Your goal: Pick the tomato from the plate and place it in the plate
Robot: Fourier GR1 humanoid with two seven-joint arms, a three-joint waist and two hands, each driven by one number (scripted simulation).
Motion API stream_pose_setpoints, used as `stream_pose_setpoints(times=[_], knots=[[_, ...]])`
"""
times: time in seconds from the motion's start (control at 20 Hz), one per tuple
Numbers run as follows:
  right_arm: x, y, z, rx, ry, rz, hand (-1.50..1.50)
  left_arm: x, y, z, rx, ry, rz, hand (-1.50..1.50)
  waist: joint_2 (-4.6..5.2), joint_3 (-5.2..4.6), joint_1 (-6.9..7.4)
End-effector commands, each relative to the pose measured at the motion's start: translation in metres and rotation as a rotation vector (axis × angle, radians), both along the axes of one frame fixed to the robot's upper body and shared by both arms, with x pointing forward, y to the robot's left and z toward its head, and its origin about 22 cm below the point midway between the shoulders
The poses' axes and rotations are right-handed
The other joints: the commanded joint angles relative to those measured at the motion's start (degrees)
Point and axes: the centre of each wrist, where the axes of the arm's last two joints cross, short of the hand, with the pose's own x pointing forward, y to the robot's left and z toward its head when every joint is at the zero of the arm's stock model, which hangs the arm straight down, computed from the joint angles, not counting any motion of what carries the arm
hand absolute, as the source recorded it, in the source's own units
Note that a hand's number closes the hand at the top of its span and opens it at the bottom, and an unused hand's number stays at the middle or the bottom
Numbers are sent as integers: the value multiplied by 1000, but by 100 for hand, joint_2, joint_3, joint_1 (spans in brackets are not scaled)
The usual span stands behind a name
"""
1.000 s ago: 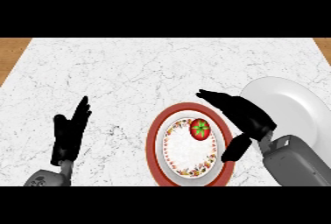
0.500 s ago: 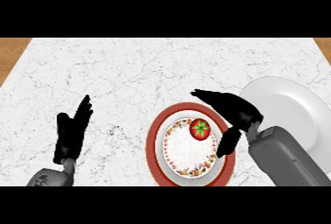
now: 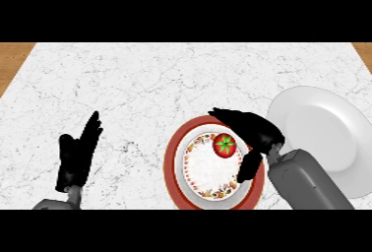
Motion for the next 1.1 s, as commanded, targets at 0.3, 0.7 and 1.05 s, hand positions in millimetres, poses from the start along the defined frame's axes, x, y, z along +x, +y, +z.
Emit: stream_pose_setpoints(times=[0.3, 0.7, 1.05], knots=[[10, 2, -32, -32, 21, 8, -150, -5, 20, 25, 5, -5, 14, 0, 0, 2, 20], [15, 11, -36, -31, -68, 73, 150, 6, 20, -18, 3, -4, 2, 0, 9, -1, -1], [5, -10, -34, -35, -200, 6, 150, -1, -11, -1, 3, 10, 1, 0, -6, 1, -18]])
